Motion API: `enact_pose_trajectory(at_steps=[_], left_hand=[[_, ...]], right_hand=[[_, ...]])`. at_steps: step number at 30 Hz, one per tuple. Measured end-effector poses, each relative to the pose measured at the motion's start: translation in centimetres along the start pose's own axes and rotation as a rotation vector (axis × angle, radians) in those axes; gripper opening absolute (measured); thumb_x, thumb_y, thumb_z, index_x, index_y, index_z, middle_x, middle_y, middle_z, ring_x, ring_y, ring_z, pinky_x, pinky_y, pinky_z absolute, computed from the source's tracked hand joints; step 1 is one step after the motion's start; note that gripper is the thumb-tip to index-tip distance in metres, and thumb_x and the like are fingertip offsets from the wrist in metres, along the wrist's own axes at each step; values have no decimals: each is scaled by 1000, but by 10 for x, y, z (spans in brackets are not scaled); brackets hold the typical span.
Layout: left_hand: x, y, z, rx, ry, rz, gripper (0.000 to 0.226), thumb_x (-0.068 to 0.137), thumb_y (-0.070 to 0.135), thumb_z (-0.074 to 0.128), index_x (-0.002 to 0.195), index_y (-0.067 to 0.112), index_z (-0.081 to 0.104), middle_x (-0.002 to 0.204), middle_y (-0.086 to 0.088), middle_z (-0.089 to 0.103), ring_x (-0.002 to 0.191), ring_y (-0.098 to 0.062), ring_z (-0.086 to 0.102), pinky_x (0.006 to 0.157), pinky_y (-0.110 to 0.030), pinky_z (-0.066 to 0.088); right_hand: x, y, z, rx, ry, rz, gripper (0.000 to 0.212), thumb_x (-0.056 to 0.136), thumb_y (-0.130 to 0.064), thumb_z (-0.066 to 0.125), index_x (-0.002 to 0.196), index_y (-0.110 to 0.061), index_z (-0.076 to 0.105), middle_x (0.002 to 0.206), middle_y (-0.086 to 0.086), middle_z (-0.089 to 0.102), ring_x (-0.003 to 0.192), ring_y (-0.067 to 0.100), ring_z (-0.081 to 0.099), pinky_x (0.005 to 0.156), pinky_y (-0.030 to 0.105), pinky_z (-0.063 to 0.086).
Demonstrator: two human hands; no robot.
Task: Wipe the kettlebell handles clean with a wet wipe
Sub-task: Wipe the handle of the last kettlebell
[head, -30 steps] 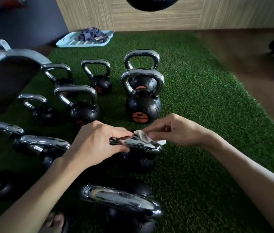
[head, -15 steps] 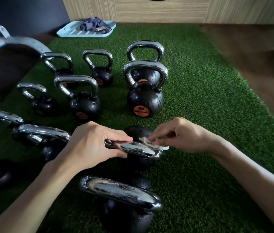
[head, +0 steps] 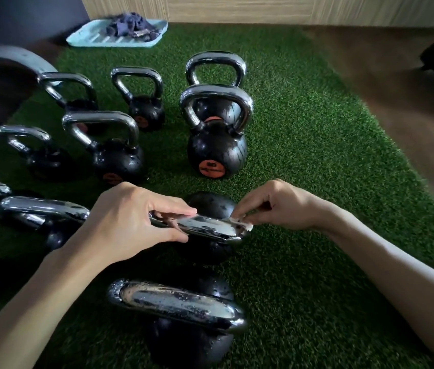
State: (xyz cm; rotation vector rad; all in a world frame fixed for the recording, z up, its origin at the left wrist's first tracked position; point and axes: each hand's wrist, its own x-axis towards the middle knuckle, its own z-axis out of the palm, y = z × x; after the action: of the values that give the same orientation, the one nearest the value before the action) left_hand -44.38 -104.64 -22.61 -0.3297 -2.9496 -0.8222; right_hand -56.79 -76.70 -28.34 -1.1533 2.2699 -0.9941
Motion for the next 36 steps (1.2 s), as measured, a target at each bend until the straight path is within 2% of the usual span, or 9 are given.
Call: enact_pose_trajectory(at_steps=[4, 7, 11, 15, 20, 21, 26, 31, 36], left_hand=[[3, 1, -1, 46, -33, 14, 41, 57, 56, 86, 95, 60, 72, 91, 48, 64, 101, 19, 62, 87, -17, 55], [20, 3, -2, 116, -37, 36, 43, 57, 61, 86, 96, 64, 70, 97, 49, 61, 98, 21, 59, 79, 1, 44], [55, 3, -6, 136, -57, 36, 43, 61, 64, 85, 100, 65, 67, 93, 31, 74, 84, 3, 70, 72, -21, 59], [91, -5, -10, 133, -68, 14, 47, 62, 61, 87, 106, 57, 71, 94, 24, 76, 68, 8, 66, 61, -9, 51], [118, -3, -13, -110, 7, 68, 59, 62, 61, 84, 118, 51, 69, 114, 22, 73, 97, 2, 54, 70, -24, 53], [121, 0, -12, -140, 67, 112, 62, 63, 58, 86, 122, 51, 68, 120, 24, 70, 52, 2, 29, 62, -22, 51], [132, 10, 0, -163, 186, 360, 62, 69, 45, 86, 127, 35, 69, 132, 31, 59, 52, -7, 46, 59, -12, 48], [129, 7, 9, -95, 302, 480, 55, 74, 34, 85, 125, 26, 67, 120, 24, 65, 95, 18, 63, 72, -6, 49], [132, -4, 1, -111, 343, 375, 39, 81, 32, 83, 117, 23, 75, 57, 34, 55, 46, -1, 33, 48, -14, 28]], right_hand=[[4, 8, 8, -61, -20, 94, 26, 87, -12, 79, 111, -23, 78, 114, -13, 74, 97, -8, 68, 86, 7, 49], [1, -4, -3, 46, 120, 171, 18, 90, -17, 75, 107, -23, 77, 85, -22, 75, 54, -6, 59, 53, 9, 44], [7, -7, -24, 771, 593, 371, 17, 91, -8, 69, 106, -15, 73, 73, -10, 72, 52, 6, 48, 48, 18, 35], [13, -5, -36, 1186, 571, 582, 19, 92, -11, 67, 111, -12, 68, 70, -5, 62, 49, 4, 39, 39, 18, 30], [16, -18, -39, 1205, 533, 598, 8, 96, -10, 63, 97, -18, 66, 65, -8, 61, 45, 2, 35, 40, 16, 25], [18, -20, -41, 1204, 525, 602, 8, 95, -11, 64, 95, -19, 66, 62, -9, 61, 45, 2, 34, 40, 16, 24], [30, -36, -42, 1204, 493, 607, 19, 67, -16, 76, 83, -14, 67, 67, -5, 55, 41, 3, 32, 39, 17, 24], [42, -53, -38, 1168, 461, 623, 9, 70, -17, 79, 75, -15, 71, 64, -4, 59, 43, 3, 31, 45, 18, 19], [44, -56, -41, 927, 501, 614, 33, 69, -29, 84, 100, -20, 81, 79, -6, 72, 48, 3, 34, 50, 20, 24]])
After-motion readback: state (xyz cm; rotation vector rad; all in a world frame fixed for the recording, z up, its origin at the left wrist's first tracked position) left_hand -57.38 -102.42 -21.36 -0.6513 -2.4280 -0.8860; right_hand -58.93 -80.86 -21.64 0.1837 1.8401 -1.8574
